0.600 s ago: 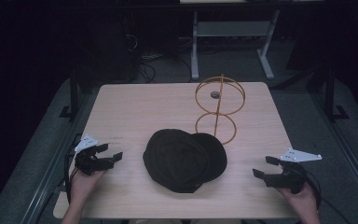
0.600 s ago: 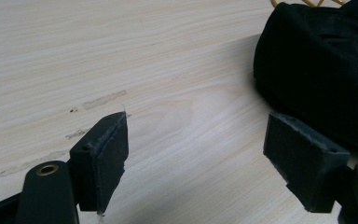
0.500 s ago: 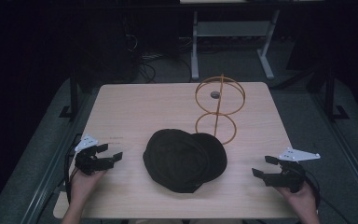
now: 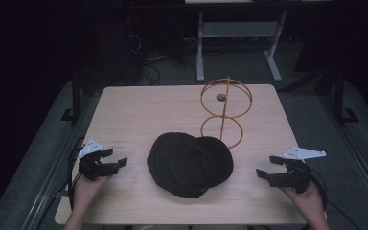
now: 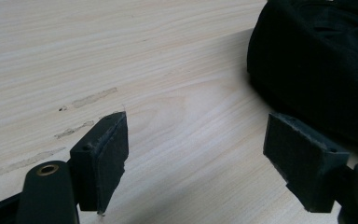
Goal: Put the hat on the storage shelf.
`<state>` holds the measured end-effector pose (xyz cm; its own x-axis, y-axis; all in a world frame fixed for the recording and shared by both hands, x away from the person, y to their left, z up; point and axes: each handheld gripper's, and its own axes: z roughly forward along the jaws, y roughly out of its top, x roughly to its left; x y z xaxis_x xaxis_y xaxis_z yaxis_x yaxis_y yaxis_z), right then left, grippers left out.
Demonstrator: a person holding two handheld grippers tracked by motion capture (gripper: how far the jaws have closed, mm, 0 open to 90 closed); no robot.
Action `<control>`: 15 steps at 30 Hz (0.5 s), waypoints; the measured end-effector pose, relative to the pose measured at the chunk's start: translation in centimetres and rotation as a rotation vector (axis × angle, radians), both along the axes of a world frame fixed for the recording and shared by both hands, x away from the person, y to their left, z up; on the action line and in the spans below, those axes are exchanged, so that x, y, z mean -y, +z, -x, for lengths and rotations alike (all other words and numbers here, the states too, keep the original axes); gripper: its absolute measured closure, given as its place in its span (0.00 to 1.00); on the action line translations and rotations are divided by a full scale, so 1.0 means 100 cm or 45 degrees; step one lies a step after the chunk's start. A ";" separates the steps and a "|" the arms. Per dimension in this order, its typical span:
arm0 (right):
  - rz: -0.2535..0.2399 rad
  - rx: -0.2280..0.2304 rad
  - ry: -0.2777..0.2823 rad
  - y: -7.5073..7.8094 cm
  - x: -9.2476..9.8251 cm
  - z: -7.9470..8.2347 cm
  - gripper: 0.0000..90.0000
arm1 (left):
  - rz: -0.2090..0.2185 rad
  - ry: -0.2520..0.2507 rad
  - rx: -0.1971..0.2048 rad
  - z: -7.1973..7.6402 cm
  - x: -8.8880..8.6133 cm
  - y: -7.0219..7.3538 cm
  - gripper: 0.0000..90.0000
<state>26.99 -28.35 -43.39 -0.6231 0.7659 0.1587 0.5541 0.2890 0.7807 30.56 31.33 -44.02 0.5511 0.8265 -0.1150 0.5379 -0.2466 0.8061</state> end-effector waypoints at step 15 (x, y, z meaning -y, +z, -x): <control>0.016 0.013 0.174 0.025 -0.051 -0.003 0.20 | 0.017 -0.004 -0.004 -0.001 0.001 0.000 0.24</control>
<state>27.25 -23.28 -40.85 -0.7231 0.6759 0.1423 0.5008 0.3711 0.7820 30.65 31.26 -43.97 0.5536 0.8229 -0.1279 0.5399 -0.2377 0.8075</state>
